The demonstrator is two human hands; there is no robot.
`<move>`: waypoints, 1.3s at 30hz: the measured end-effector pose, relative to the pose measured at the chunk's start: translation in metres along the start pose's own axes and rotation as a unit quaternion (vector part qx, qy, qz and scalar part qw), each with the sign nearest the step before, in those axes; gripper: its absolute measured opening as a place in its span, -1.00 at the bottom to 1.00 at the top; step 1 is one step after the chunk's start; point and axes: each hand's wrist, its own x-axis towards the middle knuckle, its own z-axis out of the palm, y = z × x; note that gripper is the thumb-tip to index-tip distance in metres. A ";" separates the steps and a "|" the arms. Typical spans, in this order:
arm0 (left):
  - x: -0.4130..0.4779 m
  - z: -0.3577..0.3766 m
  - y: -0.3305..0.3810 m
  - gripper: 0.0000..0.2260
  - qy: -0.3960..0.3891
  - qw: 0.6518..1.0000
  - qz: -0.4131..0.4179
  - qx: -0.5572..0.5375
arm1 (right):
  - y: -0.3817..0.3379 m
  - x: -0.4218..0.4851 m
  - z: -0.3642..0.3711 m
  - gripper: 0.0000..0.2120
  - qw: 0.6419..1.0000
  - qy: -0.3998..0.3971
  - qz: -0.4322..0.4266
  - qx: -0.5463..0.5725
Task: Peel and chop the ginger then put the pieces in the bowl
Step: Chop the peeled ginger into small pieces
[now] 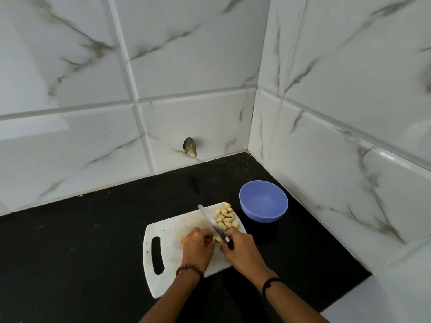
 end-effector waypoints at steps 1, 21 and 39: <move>0.000 0.001 0.000 -0.84 0.003 1.000 -0.001 0.001 | 0.000 0.005 0.002 -0.87 1.000 -0.003 -0.003 0.001; 0.016 -0.013 0.007 -0.81 0.047 0.991 0.081 0.099 | -0.014 0.041 0.009 -0.74 1.000 0.010 0.017 0.017; 0.005 -0.043 -0.031 -0.88 -0.004 0.992 0.039 0.117 | -0.039 0.041 0.030 -0.86 0.996 -0.041 0.026 0.074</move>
